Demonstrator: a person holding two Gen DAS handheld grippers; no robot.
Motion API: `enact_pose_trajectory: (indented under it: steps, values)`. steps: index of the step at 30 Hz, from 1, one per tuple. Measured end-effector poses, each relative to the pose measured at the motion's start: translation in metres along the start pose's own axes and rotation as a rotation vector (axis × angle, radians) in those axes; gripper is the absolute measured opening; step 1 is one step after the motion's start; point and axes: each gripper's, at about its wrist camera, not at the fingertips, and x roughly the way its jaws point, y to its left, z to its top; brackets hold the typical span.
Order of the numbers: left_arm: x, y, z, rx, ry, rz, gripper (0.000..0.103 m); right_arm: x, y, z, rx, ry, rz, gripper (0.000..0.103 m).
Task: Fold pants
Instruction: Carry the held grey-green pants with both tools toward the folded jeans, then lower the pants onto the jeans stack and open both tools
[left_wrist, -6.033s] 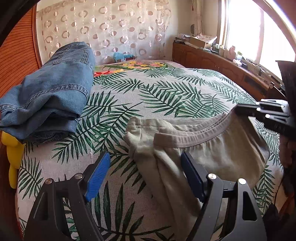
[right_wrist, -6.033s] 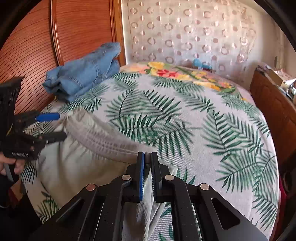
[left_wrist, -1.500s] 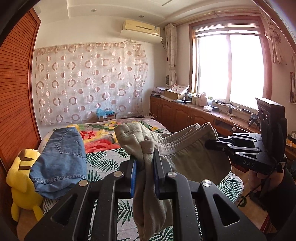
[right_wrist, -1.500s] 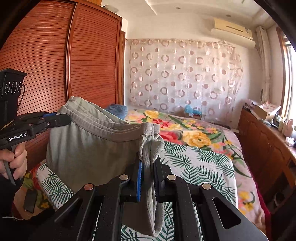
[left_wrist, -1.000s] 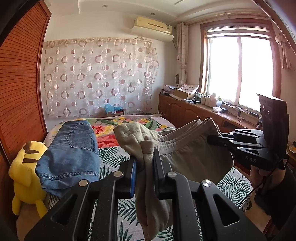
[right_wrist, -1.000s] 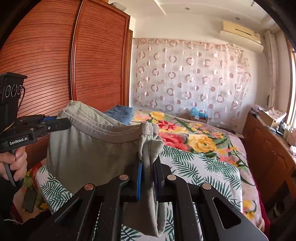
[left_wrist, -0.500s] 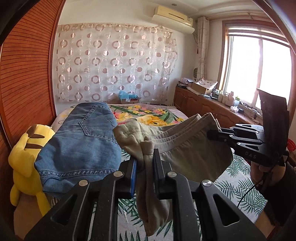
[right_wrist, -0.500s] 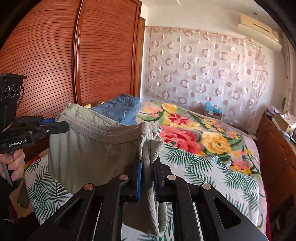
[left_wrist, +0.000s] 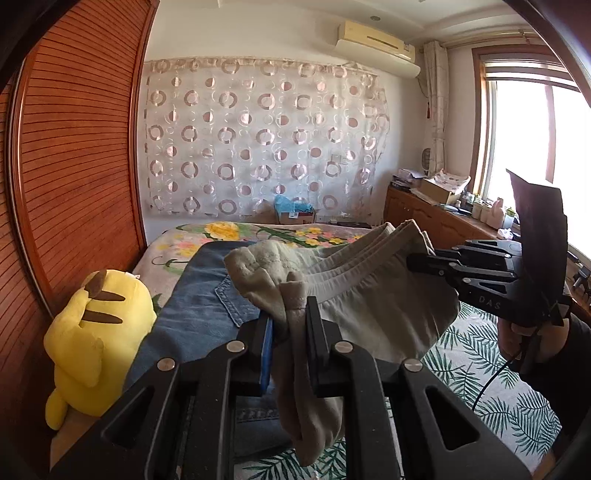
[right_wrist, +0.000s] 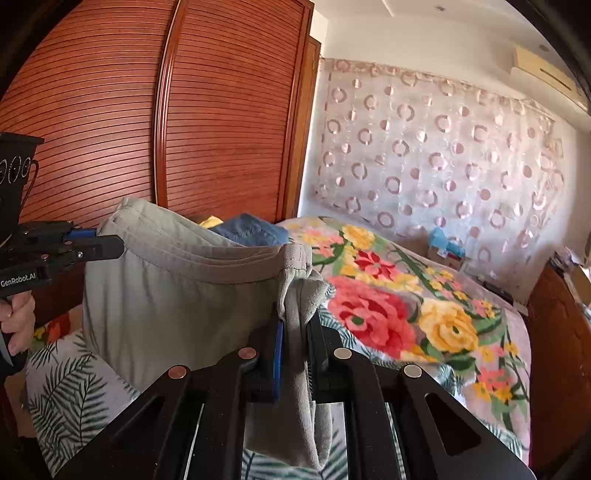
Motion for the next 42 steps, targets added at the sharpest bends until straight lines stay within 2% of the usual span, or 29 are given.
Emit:
enact_pose_trajectory:
  steps: [10,23,29,42]
  values:
    - [0.01,0.031,-0.002,-0.049,-0.006,0.062,0.016,0.05,-0.002,0.019,-0.099,-0.029,0.018,0.01]
    - [0.009,0.059,-0.023,-0.162,-0.028,0.089,0.016,0.11,0.001,0.039,-0.215,0.002,0.072,0.01]
    - [0.007,0.063,-0.033,-0.208,-0.021,0.124,0.016,0.125,0.006,0.053,-0.25,0.003,0.117,0.01]
    - [0.016,0.07,-0.051,-0.267,0.014,0.175,0.016,0.147,0.001,0.056,-0.233,0.053,0.195,0.01]
